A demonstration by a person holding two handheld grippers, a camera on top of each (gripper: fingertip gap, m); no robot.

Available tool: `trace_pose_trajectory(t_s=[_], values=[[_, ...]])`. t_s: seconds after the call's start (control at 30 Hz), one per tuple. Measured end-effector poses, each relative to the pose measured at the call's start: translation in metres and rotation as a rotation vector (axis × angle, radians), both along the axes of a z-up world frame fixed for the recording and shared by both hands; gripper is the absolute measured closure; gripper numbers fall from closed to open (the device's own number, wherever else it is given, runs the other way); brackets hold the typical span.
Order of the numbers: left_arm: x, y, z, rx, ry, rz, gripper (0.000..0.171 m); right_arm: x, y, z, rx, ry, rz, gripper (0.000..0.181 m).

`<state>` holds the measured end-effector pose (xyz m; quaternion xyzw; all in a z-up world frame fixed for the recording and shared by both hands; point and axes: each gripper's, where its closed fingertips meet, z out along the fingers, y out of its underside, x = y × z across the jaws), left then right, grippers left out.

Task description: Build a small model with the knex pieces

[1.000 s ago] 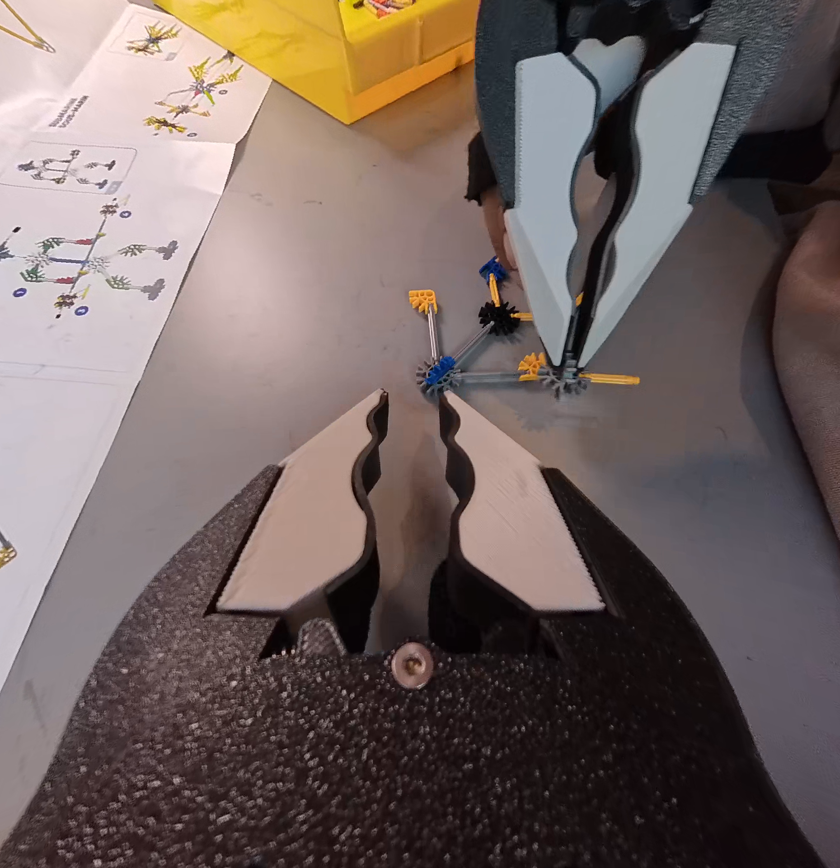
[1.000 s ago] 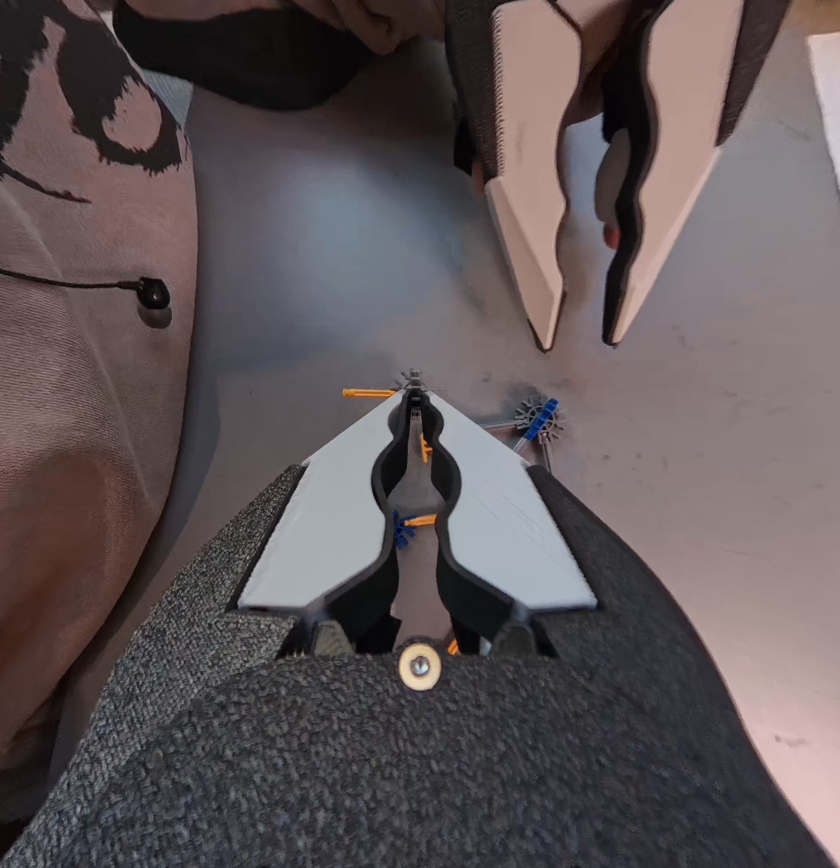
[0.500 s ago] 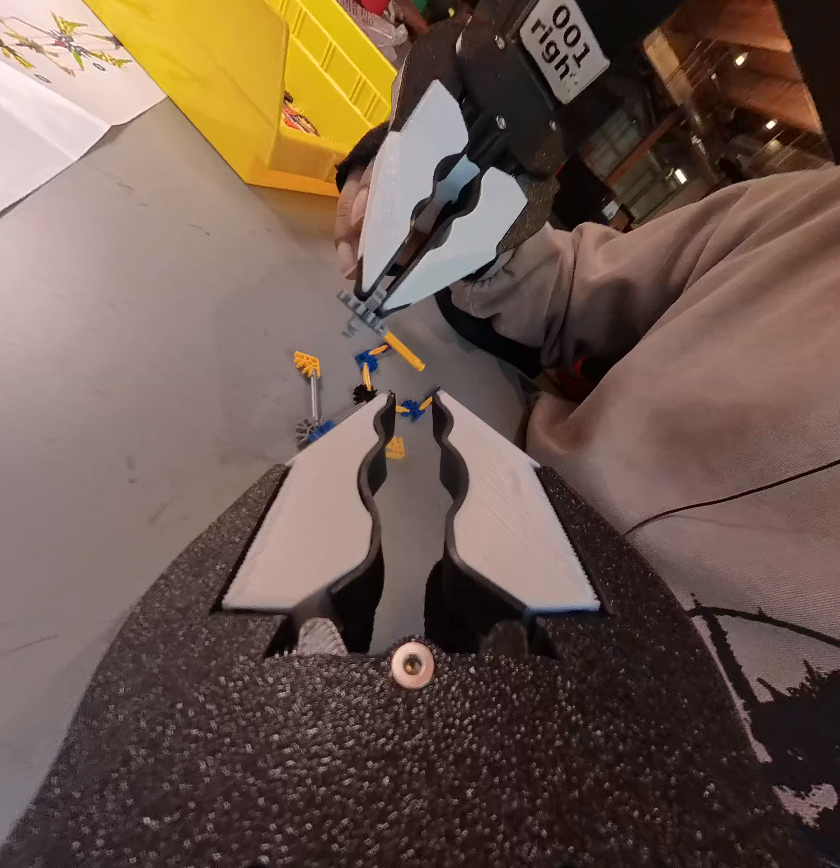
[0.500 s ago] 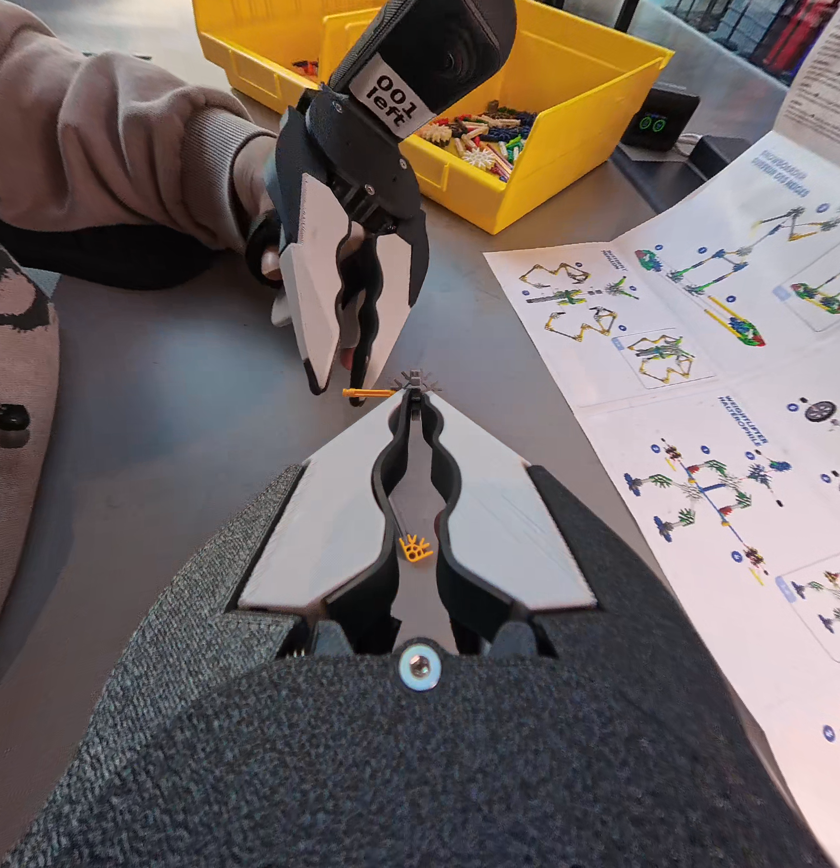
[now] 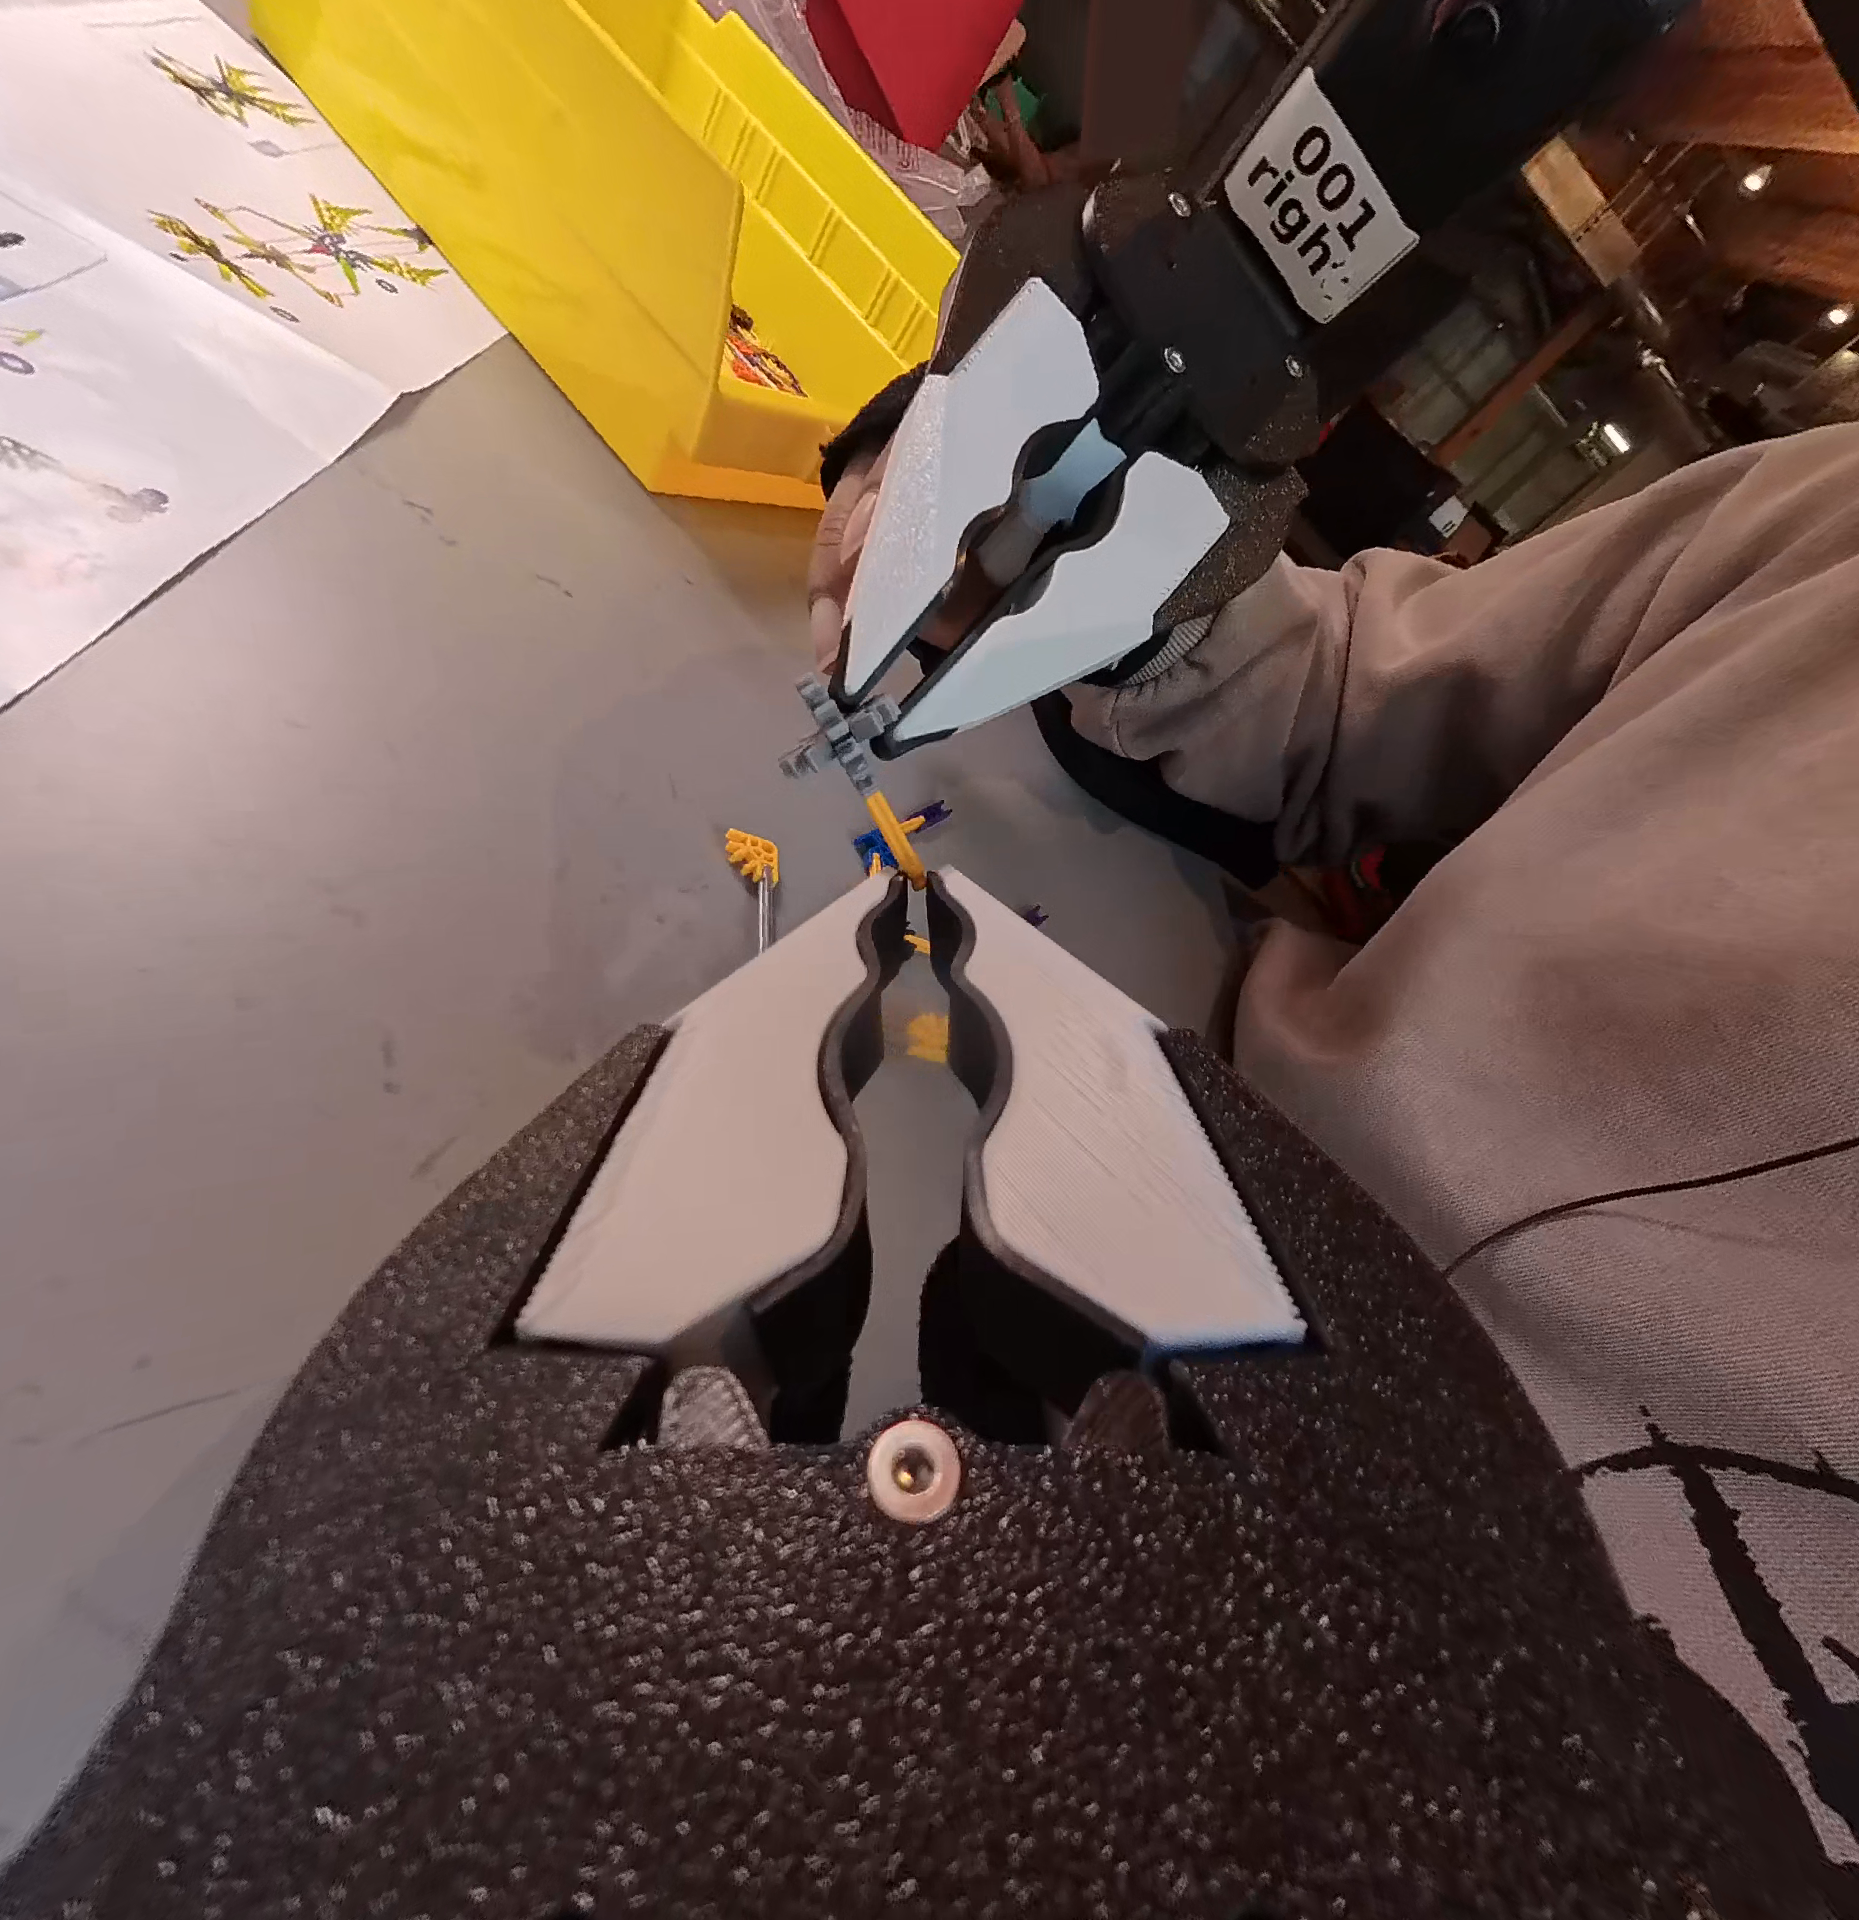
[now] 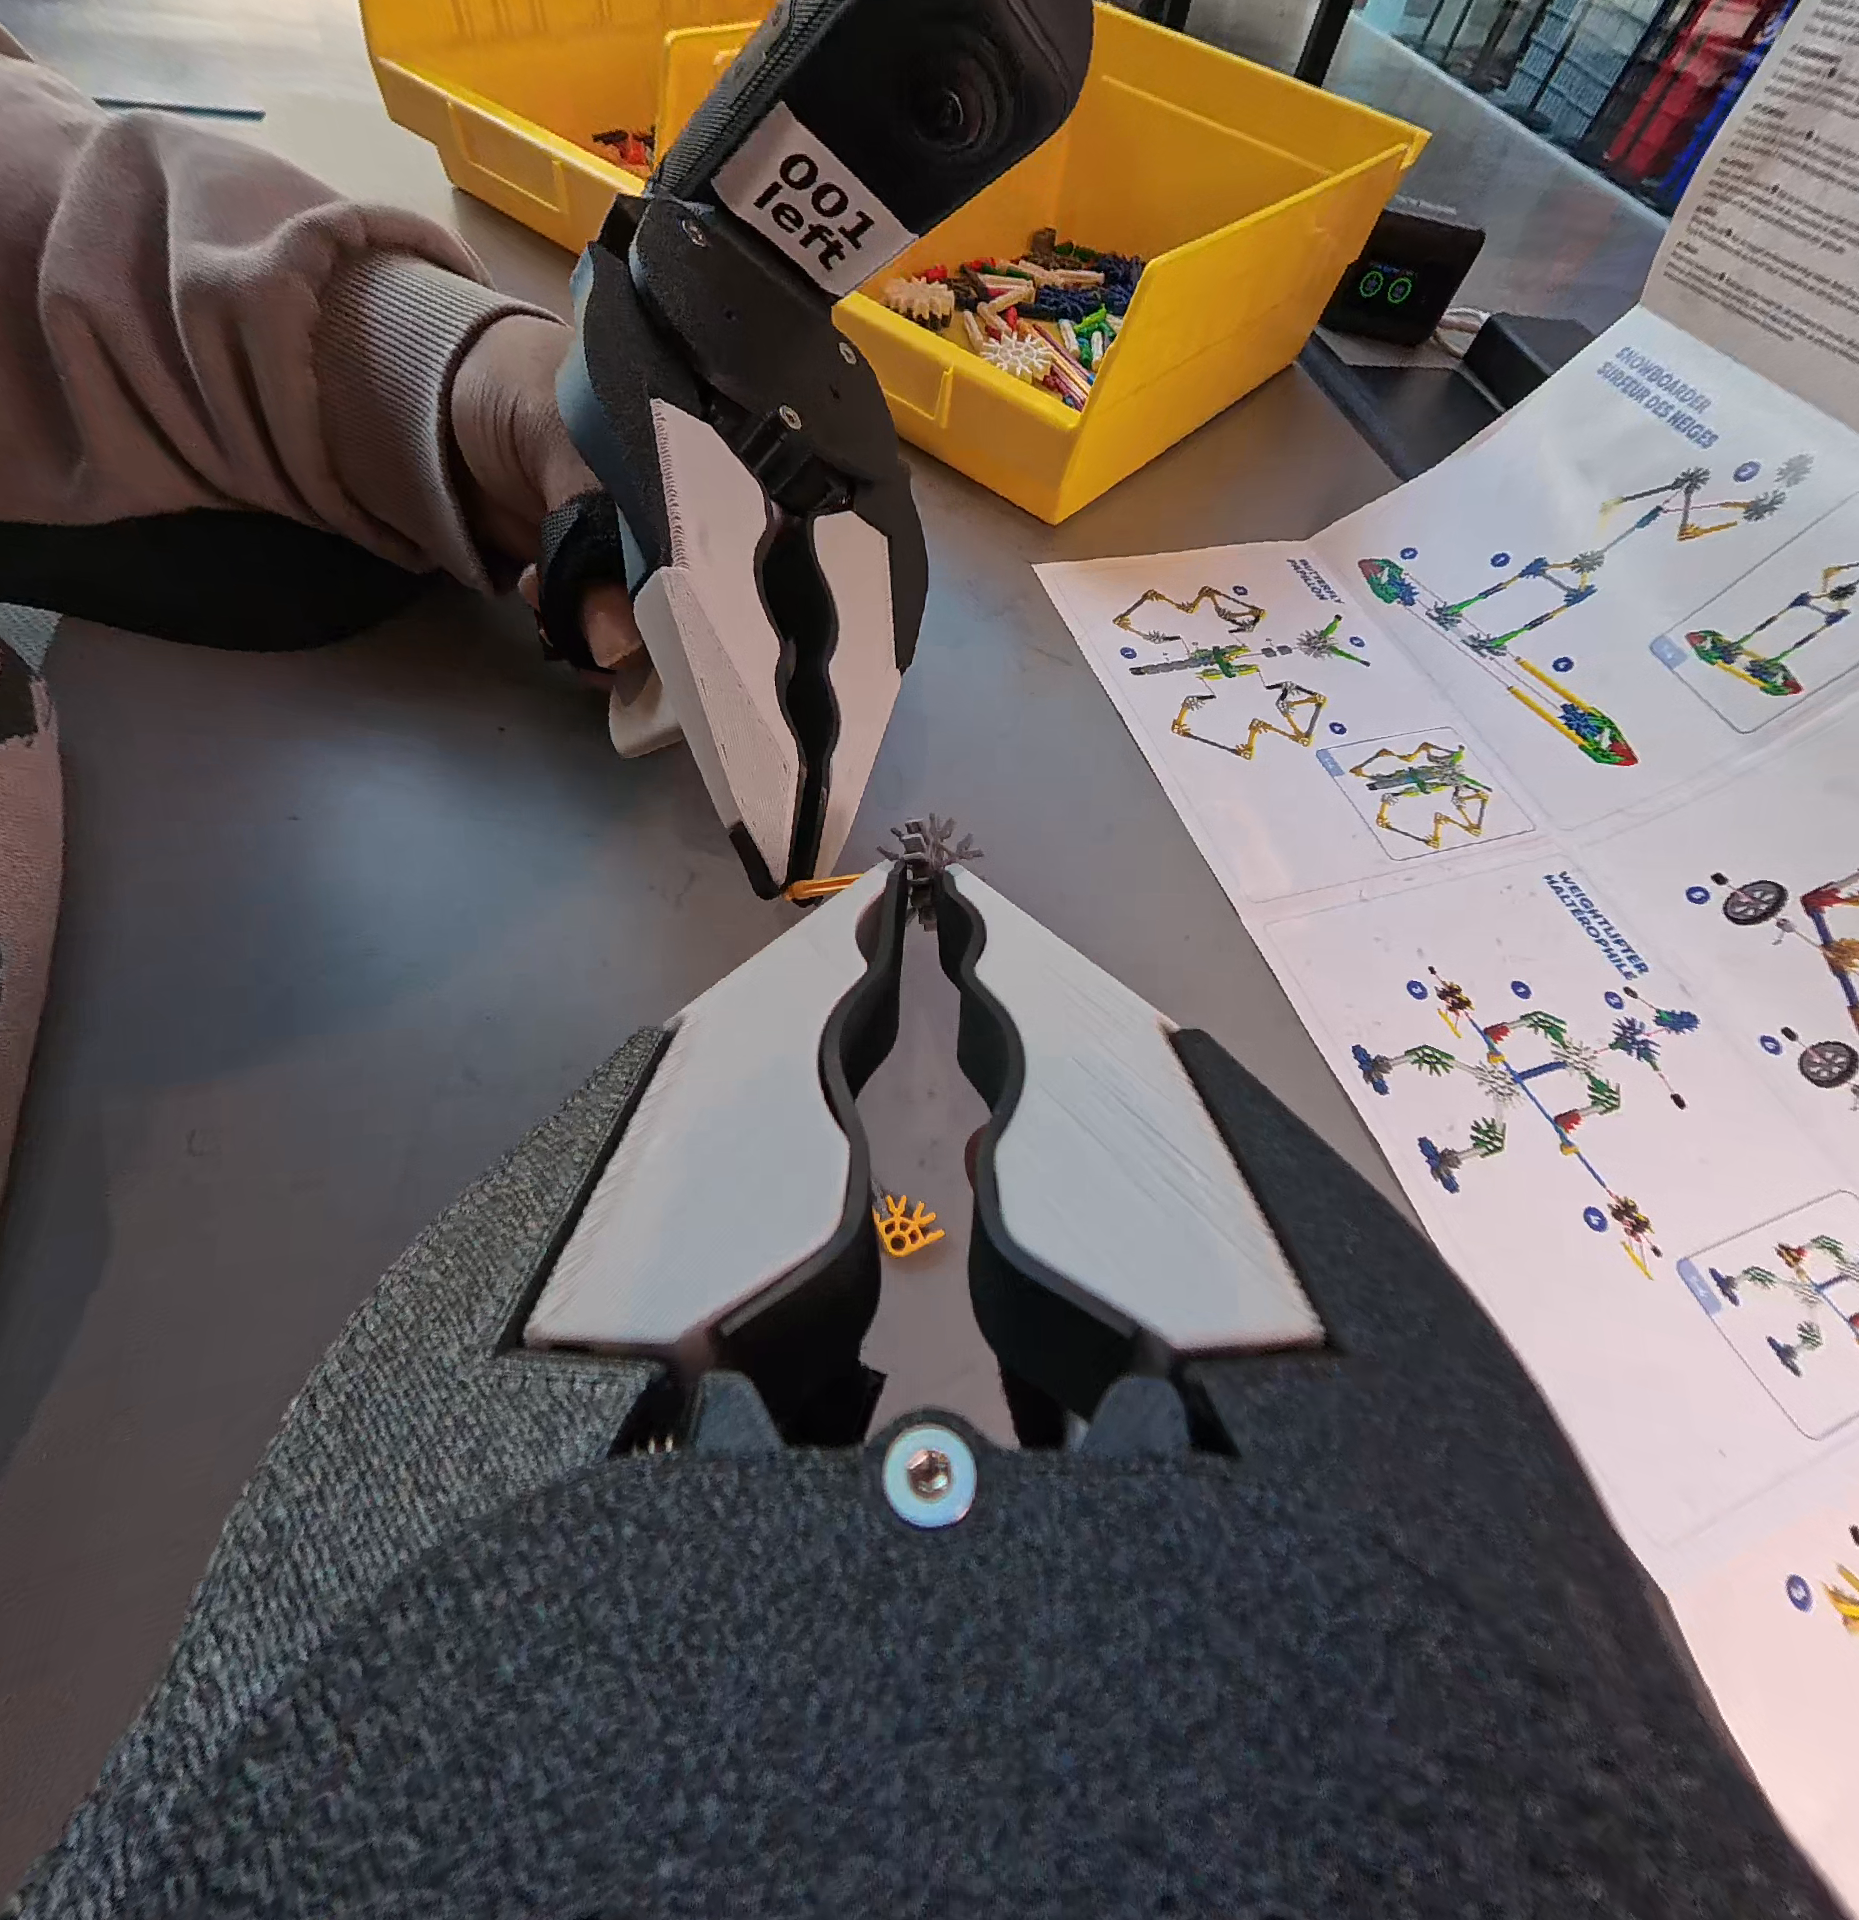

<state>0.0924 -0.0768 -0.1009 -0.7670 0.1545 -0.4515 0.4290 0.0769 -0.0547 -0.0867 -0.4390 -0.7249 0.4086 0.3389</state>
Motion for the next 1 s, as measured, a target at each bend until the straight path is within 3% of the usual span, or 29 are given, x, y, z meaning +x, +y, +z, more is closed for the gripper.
trace_pose_trajectory(t_s=[0.1,0.3,0.4,0.5,1.0], values=[[-0.001,0.0,0.001,0.056,0.053,-0.003,0.169,0.002,-0.001,0.004,-0.037,0.008,0.016,0.174],[-0.007,0.002,-0.013,0.165,0.29,0.012,0.17,0.004,0.003,-0.001,-0.164,-0.054,0.022,0.136],[-0.001,-0.001,-0.016,0.22,0.374,-0.01,0.17,0.007,-0.008,-0.006,-0.205,-0.091,0.07,0.139],[0.001,-0.002,-0.02,0.261,0.454,-0.02,0.17,0.011,-0.014,-0.016,-0.186,-0.138,0.103,0.159],[0.002,-0.005,-0.025,0.284,0.508,-0.042,0.17,0.011,-0.023,-0.021,-0.232,-0.153,0.141,0.159]])
